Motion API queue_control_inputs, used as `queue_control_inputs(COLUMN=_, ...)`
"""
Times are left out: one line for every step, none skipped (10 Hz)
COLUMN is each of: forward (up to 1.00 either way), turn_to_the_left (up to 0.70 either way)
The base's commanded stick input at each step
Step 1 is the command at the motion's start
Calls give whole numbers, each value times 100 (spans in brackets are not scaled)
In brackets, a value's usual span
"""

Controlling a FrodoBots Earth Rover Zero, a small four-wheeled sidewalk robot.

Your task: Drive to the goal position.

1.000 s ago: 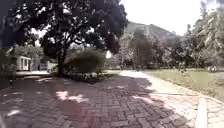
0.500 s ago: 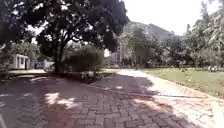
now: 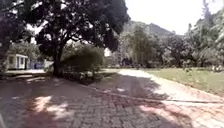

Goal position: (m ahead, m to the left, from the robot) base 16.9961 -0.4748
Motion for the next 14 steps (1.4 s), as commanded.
queue_control_inputs(forward=70, turn_to_the_left=-8)
queue_control_inputs(forward=70, turn_to_the_left=-27)
queue_control_inputs(forward=70, turn_to_the_left=-35)
queue_control_inputs(forward=70, turn_to_the_left=-35)
queue_control_inputs(forward=70, turn_to_the_left=-35)
queue_control_inputs(forward=70, turn_to_the_left=-35)
queue_control_inputs(forward=70, turn_to_the_left=-35)
queue_control_inputs(forward=70, turn_to_the_left=-35)
queue_control_inputs(forward=70, turn_to_the_left=0)
queue_control_inputs(forward=70, turn_to_the_left=0)
queue_control_inputs(forward=70, turn_to_the_left=0)
queue_control_inputs(forward=70, turn_to_the_left=0)
queue_control_inputs(forward=70, turn_to_the_left=0)
queue_control_inputs(forward=70, turn_to_the_left=0)
